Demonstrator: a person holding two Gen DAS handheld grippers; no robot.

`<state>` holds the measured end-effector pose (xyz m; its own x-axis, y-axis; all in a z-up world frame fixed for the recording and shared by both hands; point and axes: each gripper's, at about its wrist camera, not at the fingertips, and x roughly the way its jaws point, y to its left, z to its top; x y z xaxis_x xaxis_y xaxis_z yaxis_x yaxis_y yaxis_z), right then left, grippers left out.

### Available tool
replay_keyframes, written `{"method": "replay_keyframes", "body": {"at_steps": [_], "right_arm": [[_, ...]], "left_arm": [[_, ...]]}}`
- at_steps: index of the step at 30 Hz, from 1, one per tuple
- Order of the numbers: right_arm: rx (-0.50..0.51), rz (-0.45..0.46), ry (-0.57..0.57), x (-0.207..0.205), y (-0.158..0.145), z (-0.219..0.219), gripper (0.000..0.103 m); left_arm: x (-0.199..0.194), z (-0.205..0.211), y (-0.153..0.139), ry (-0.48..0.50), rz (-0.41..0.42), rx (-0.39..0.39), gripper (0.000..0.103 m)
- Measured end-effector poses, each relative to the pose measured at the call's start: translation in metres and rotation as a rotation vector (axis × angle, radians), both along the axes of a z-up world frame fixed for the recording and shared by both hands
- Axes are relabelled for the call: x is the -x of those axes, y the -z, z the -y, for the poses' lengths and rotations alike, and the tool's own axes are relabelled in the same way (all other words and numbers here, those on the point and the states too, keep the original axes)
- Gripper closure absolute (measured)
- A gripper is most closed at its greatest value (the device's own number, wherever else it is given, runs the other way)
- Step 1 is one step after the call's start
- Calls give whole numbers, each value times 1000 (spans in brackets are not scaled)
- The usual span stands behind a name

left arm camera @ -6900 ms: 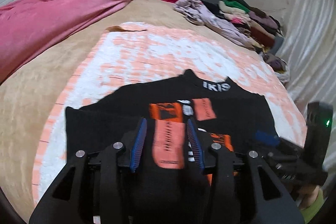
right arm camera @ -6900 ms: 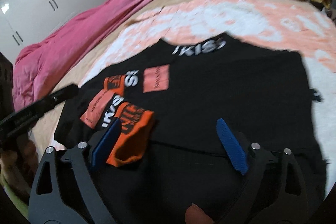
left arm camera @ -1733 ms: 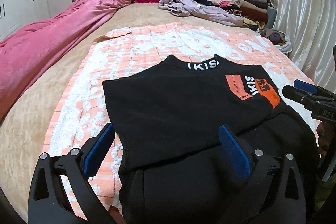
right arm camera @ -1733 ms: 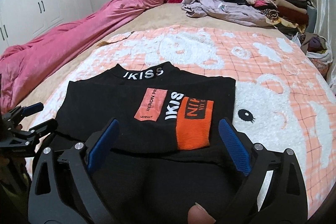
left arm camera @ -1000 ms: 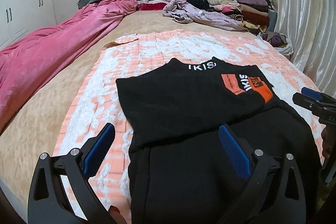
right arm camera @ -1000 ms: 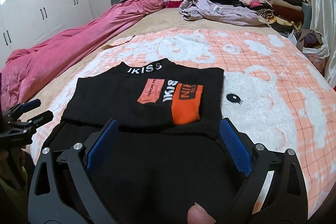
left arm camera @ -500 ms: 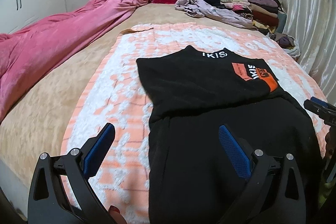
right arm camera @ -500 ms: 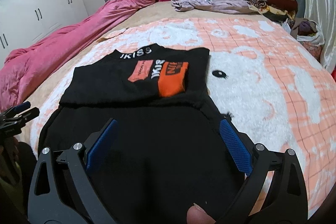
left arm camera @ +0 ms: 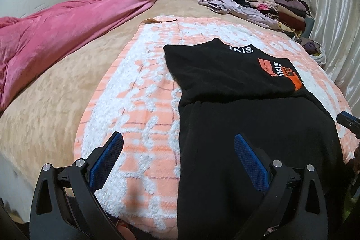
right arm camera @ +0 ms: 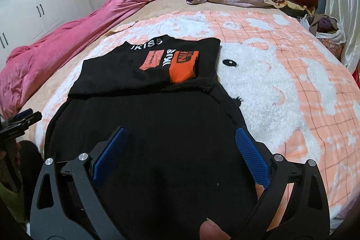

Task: Fold small clothes
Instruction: 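Close the right tool on the black hem while the left tool grasps it too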

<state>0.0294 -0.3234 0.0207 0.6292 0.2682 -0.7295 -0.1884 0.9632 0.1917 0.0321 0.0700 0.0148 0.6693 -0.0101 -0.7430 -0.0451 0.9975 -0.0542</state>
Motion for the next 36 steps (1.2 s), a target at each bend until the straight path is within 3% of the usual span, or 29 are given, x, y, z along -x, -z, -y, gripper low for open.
{"method": "replay_keyframes", "body": {"at_steps": [4,10,19,28,34,36], "right_arm": [[-31,-11,-3,11,-3,8,12],[5,-40,38,27,-2,24,12],[16,-151,83,48,24,54,12],[48,-230,53,46,38,48,12],[54,-296,56,39,50,47,20],[46,-307,54,38,53,48,24]], "left_arm": [[8,-1,2,7,-7,5,5],[25,0,13,26,-42,18,5],[47,6,39,72,-120,38,5],[58,5,52,84,-168,93,5],[64,7,57,85,-181,109,6],[64,8,57,88,-178,147,6]]}}
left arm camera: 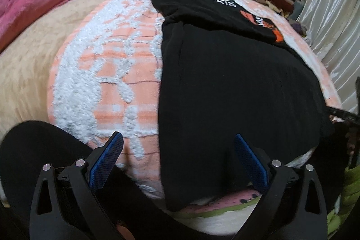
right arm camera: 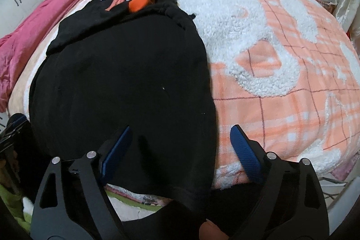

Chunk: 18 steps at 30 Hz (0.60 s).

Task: Fold small clothes
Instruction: 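Close the right tool on the black hem while the left tool grasps it too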

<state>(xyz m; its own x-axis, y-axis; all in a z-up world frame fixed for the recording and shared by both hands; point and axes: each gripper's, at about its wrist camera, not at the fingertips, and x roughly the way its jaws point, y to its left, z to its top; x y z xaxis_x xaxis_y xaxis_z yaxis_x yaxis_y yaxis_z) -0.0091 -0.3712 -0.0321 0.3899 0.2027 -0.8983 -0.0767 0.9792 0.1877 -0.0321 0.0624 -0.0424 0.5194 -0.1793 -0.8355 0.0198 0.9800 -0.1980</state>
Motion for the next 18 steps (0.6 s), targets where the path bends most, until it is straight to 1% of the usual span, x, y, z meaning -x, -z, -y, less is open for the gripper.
{"method": "replay_keyframes", "body": {"at_steps": [1,2,3,4,5,6,7,9,11,14,18], "right_arm": [[0,-6,1,0,1,0,25],[-2,-15,3,-1,3,0,28],[-6,-24,0,-2,5,0,33],[-6,-27,0,-2,5,0,37],[-3,-27,-5,-2,6,-1,47],[-6,-24,-13,-1,5,-2,60],[-7,-16,-18,1,4,-3,66],[-37,5,-34,3,0,-3,93],[-47,32,-42,6,-6,-3,98],[-89,88,-57,9,-18,-1,99],[-181,170,-53,10,-38,6,99]], "left_arm": [[0,1,0,1,0,7,7],[0,3,2,5,-6,5,10],[-1,4,4,8,-13,7,17],[-2,5,8,7,-32,19,20],[-4,5,12,4,-48,23,20],[-5,6,13,3,-51,15,20],[-5,8,13,4,-49,9,20],[-7,9,15,4,-57,25,19],[-9,11,18,2,-68,12,19],[-11,14,20,3,-73,-2,19],[-12,16,22,1,-74,-5,18]]}}
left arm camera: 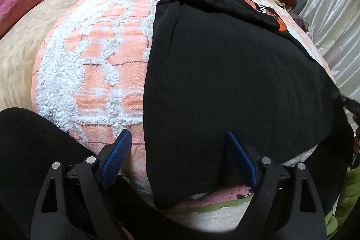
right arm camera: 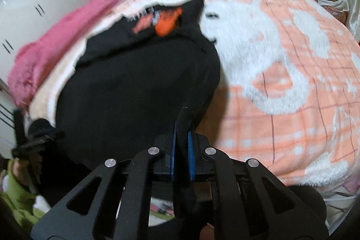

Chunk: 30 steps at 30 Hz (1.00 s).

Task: Fold small clothes
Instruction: 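Close the right tool on the black hem while the left tool grasps it too, then lift the hem with both tools and fold it up toward the collar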

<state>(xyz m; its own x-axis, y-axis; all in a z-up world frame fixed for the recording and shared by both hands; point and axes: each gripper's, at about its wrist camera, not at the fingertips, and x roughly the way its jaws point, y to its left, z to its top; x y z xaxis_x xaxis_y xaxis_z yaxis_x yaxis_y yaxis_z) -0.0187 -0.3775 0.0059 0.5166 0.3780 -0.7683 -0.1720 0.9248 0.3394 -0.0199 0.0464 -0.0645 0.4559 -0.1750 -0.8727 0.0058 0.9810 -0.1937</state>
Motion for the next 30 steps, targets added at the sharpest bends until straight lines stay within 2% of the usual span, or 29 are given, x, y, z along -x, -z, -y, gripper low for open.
{"method": "replay_keyframes", "body": {"at_steps": [2,4,6,7,9,12,14,21,24,30], "right_arm": [[-48,22,1,-2,-8,4,99],[-50,34,5,-5,-12,5,99],[-36,44,7,-7,-15,4,99],[-38,44,9,-8,-16,3,99],[-34,45,13,-10,-15,2,99],[-44,50,15,-11,-16,3,99],[-47,60,18,-11,-18,5,99],[-65,109,28,-27,-34,7,99],[-70,126,31,-39,-41,5,99],[-63,163,45,-71,-56,-1,99]], "left_arm": [[1,-1,2,-2,0,-3,18],[0,-1,2,-4,4,-9,20],[1,-3,1,-19,8,-12,42],[2,-5,0,-27,10,-13,47],[4,-10,-3,-37,15,8,66],[7,-12,-7,-37,26,17,78],[9,-13,-11,-18,38,74,92],[1,-16,-42,4,113,150,92],[-11,-24,-56,-9,140,206,92],[-42,-37,-76,-52,187,250,92]]}}
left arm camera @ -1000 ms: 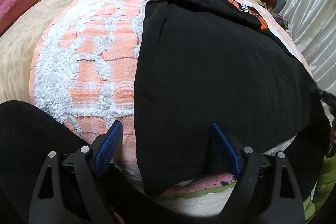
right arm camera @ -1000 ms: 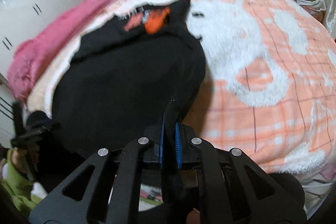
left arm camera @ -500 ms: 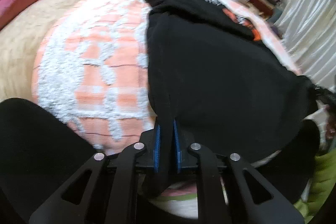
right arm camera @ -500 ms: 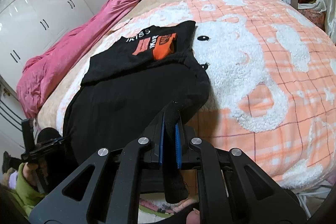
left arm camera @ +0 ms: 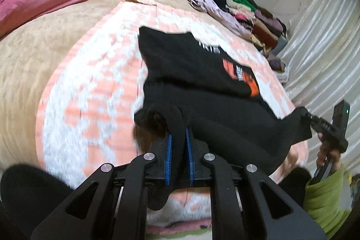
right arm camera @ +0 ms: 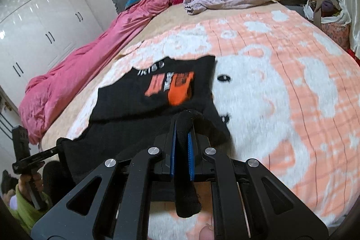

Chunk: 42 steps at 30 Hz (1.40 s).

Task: Fold small clothes
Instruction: 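Lift the hem with both tools and fold it up toward the collar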

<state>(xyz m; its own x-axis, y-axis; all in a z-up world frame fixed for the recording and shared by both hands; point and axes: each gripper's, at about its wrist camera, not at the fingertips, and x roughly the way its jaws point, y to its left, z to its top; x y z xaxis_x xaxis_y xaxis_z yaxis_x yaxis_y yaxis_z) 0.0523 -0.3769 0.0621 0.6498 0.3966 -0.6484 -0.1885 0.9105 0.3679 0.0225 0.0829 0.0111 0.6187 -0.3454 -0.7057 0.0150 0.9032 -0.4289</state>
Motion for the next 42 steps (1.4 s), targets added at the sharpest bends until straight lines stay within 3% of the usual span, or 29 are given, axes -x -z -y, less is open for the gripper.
{"method": "replay_keyframes", "body": {"at_steps": [5,11,21,26,30,34,37,38,40,42], "right_arm": [[-4,10,25,-29,-6,-4,99],[-5,-26,76,-72,0,-3,99],[64,-130,118,-141,32,-15,98],[53,-183,117,-162,56,-12,96],[-27,-213,100,-166,71,-5,82],[-83,-209,96,-162,66,2,78],[-92,-186,108,-157,59,4,64],[-74,-176,123,-155,57,5,53],[-55,-160,131,-151,52,8,51],[-65,-148,133,-146,48,13,51]], "left_arm": [[-28,-6,-10,-29,27,12,92],[-78,-16,-11,-85,4,46,92],[-156,-24,8,-164,-71,35,92],[-172,-27,22,-180,-89,39,90],[-171,-30,28,-168,-71,56,89],[-168,-28,24,-157,-36,65,87],[-165,-28,20,-147,-13,76,79],[-163,-28,19,-142,-8,76,75],[-160,-27,18,-134,-2,76,70],[-153,-26,14,-135,9,50,56]]}}
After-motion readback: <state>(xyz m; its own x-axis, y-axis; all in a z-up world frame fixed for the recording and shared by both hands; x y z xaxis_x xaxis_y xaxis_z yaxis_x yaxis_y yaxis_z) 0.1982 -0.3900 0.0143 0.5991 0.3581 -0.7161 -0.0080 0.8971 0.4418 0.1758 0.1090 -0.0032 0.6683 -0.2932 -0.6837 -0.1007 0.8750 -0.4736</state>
